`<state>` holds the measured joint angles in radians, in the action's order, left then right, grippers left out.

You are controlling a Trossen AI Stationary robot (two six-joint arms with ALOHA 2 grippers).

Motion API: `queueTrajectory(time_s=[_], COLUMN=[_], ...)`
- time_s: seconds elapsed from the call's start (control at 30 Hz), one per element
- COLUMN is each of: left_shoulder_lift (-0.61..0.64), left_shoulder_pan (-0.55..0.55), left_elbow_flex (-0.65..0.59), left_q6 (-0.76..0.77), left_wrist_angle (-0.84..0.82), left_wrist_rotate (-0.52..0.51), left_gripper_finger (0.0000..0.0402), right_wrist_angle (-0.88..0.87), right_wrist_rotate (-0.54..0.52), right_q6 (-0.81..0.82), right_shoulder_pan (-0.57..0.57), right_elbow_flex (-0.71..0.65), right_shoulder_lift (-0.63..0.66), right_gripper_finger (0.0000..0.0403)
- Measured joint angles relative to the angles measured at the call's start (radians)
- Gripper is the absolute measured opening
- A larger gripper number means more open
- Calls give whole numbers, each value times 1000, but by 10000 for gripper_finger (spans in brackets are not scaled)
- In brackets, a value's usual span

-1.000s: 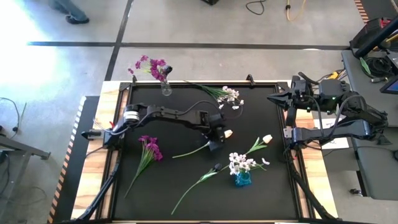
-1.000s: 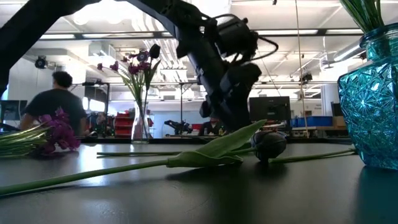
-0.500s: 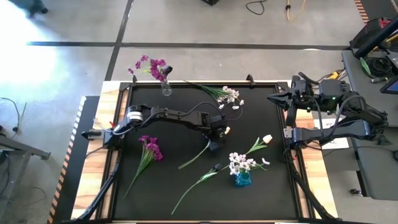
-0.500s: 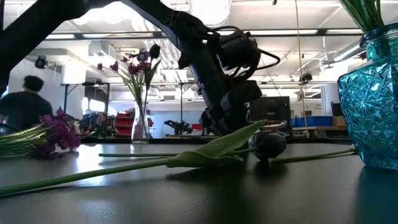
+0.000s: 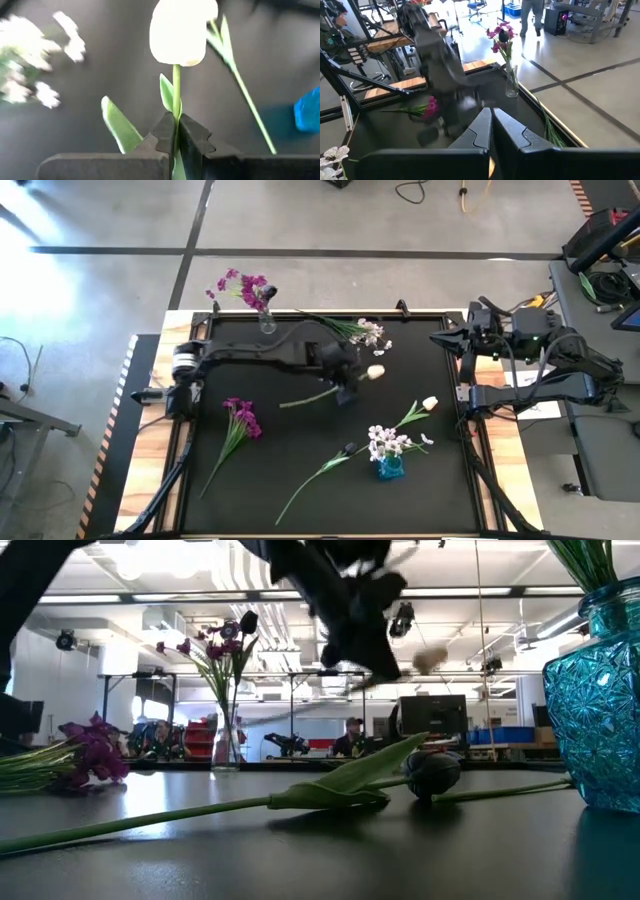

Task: Sort flowers into vase by color
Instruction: Put the left white tulip into the blue vase

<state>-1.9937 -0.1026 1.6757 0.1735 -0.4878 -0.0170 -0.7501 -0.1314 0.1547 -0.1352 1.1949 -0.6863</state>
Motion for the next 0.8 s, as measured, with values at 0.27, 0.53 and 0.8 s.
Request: queueTrajectory(time_s=[0.27,0.53,0.8], left_shoulder_lift=[203,295,300], left_shoulder_pan=[-28,-49,-51], left_elbow_flex=[-1,-2,-3], left_q6=[-6,1,17], left_wrist_angle=[225,485,663], left_wrist_rotate=[-18,19,65], left_gripper_finger=[1,0,0], right_wrist_angle=[75,216,441], right_wrist_rotate=[6,76,152], right_q6=[-3,37,65], right_shoulder_pan=[0,0,11], right_elbow_flex=[-11,-19,-31], right_shoulder_lift=[-16,-60,-182], right_gripper_finger=[36,110,153])
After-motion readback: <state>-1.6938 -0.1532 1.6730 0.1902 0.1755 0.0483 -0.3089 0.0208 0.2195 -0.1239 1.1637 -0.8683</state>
